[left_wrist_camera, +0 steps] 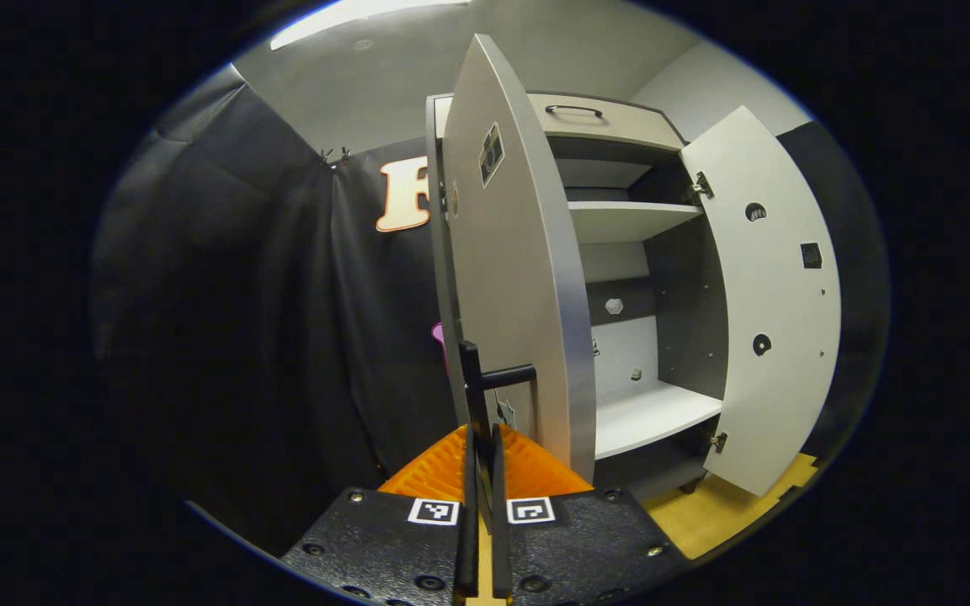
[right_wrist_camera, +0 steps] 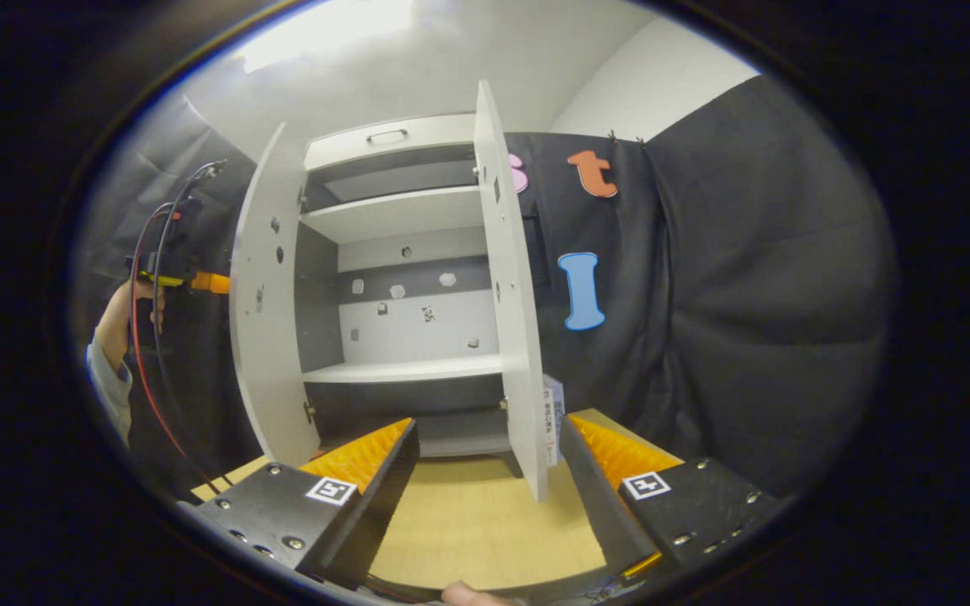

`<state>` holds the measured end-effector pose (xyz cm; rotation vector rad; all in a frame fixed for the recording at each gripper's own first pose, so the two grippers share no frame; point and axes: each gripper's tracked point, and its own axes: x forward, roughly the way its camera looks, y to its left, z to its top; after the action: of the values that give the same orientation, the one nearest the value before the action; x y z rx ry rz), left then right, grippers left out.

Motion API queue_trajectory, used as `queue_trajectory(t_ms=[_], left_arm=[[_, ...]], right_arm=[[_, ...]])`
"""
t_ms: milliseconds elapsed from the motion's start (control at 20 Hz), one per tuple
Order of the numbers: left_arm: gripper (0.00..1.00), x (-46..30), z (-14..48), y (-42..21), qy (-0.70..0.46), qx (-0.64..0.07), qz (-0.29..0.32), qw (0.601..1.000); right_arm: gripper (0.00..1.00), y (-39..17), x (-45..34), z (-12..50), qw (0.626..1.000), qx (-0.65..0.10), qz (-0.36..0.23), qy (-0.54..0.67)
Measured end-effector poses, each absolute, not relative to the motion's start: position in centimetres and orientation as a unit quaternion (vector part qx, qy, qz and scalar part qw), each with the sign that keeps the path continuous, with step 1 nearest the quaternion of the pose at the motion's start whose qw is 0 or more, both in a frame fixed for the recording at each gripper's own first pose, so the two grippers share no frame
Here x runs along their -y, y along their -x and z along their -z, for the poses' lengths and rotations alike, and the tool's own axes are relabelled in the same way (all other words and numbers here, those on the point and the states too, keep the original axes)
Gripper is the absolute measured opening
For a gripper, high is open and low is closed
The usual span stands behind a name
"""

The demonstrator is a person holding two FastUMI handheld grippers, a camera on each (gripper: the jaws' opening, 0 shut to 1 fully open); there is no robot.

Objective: Open the right door of the double-door shoe cabinet with the right hand, and open the left door with the left hand.

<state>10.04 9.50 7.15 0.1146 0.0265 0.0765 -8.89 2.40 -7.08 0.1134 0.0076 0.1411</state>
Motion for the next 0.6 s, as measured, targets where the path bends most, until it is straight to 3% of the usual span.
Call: queue_trajectory(t_ms=[250, 600], left_arm=[[0.01, -12.6, -7.0, -9.6, -0.053, -0.008, -0.052, 0.997], [0.01, -13.7, -6.4, -9.0, -0.042, -0.011, -0.025, 0.999]], right_arm=[[0.99, 8.7, -3.9, 6.9, 0.996, -0.005, -0.074, -0.048], [0.99, 8.6, -5.8, 6.5, 0.996, -0.003, -0.079, -0.041]])
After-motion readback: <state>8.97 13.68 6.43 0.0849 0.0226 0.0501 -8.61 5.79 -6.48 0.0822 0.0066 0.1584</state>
